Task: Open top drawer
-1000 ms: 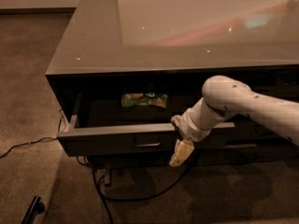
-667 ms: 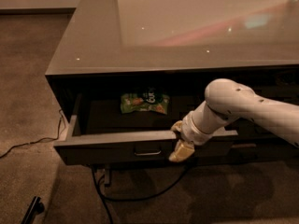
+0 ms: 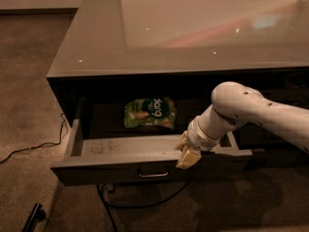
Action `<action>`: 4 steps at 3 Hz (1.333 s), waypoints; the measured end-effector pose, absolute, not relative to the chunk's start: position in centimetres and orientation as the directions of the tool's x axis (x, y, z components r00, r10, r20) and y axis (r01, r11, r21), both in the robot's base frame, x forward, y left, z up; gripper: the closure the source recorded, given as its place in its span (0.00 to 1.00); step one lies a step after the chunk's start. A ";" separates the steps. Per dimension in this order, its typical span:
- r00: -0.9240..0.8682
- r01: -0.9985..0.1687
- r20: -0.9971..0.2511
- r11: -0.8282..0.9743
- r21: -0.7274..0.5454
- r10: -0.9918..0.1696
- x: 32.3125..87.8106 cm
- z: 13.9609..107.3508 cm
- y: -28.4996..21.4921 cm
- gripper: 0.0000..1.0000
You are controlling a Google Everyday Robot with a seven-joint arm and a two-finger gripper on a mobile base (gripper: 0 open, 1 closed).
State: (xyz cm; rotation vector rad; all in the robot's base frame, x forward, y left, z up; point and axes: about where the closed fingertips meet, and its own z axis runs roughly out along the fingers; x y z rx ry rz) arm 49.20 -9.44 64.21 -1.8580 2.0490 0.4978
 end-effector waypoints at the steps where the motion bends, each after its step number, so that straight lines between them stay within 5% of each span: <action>1: -0.095 -0.995 -0.465 0.089 0.036 -0.880 49.2 64.2 -9.4 0.39; 3: -0.095 -0.995 -0.465 0.088 0.036 -0.880 49.2 64.2 -9.4 0.00; 4: -0.078 -0.997 -0.485 0.069 0.035 -0.871 49.2 64.0 -9.2 0.00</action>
Offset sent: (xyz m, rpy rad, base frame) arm 0.0000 0.0000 0.0000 0.0000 0.0000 0.0000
